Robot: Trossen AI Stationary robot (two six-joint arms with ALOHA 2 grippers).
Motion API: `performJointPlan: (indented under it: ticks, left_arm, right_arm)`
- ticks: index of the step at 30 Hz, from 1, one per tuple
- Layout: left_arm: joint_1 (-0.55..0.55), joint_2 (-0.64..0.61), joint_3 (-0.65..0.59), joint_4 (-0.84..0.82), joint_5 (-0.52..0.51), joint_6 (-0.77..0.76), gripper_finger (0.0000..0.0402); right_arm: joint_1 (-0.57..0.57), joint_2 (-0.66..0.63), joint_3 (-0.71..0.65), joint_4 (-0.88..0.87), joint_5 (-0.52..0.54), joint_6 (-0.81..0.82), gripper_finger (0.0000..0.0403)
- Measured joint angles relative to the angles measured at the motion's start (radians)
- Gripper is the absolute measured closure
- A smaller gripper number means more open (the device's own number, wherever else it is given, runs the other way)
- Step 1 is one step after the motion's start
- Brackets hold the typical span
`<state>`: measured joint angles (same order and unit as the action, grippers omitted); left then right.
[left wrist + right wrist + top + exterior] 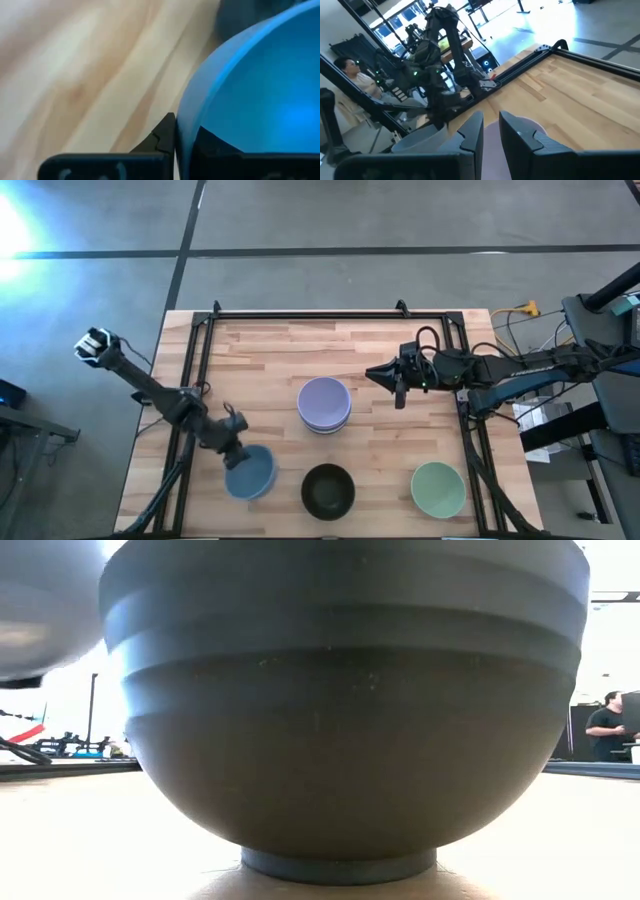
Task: Nest bowls inside each other
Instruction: Stack the light blue bowl on top of the purple bowl
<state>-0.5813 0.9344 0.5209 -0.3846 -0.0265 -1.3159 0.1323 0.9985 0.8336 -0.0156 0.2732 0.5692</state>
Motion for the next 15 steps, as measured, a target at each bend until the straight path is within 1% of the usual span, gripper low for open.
performJointPlan:
  ticks: [6, 9, 12, 15]
  left_arm:
    - [0.194, -0.035, 0.118, 0.011, -0.087, 0.195, 0.0401]
    - [0.310, -0.027, 0.202, 0.044, -0.102, 0.302, 0.0401]
    - [0.413, -0.004, 0.280, 0.135, -0.104, 0.417, 0.0401]
    - [0.507, 0.032, 0.346, 0.297, -0.104, 0.536, 0.0401]
  right_arm:
    - [0.001, 0.000, 0.019, 0.000, 0.000, 0.002, 0.0345]
    - [0.001, 0.000, 0.028, -0.001, 0.000, -0.001, 0.0345]
    - [0.001, 0.000, 0.029, -0.002, 0.000, -0.004, 0.0345]
    - [0.001, 0.000, 0.029, -0.002, -0.001, -0.026, 0.0345]
